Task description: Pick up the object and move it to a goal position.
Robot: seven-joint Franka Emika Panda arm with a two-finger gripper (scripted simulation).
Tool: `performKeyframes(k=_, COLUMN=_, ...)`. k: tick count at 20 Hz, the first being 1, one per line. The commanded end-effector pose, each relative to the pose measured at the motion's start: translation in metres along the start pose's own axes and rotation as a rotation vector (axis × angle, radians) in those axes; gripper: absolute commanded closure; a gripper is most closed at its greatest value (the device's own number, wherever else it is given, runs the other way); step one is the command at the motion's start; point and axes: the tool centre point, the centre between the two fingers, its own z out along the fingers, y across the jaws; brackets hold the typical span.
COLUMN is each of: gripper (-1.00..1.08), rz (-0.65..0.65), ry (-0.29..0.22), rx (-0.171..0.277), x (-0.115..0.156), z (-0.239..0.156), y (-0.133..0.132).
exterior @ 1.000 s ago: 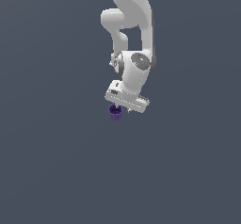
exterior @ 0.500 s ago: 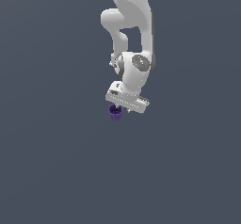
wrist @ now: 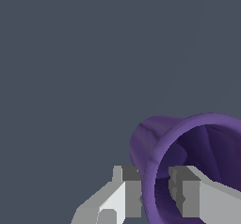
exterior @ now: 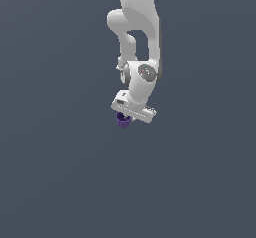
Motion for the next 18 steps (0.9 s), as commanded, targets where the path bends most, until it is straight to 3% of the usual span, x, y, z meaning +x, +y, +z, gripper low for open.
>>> performKeyframes(k=1, gripper=1.08, rz=0.0, ry=0.0, rx=0.0, x=0.0, z=0.001, y=0.0)
performKeyframes(k=18, gripper=1.08, rz=0.0, ry=0.001, rx=0.001, x=-0.002, z=-0.018, y=0.007)
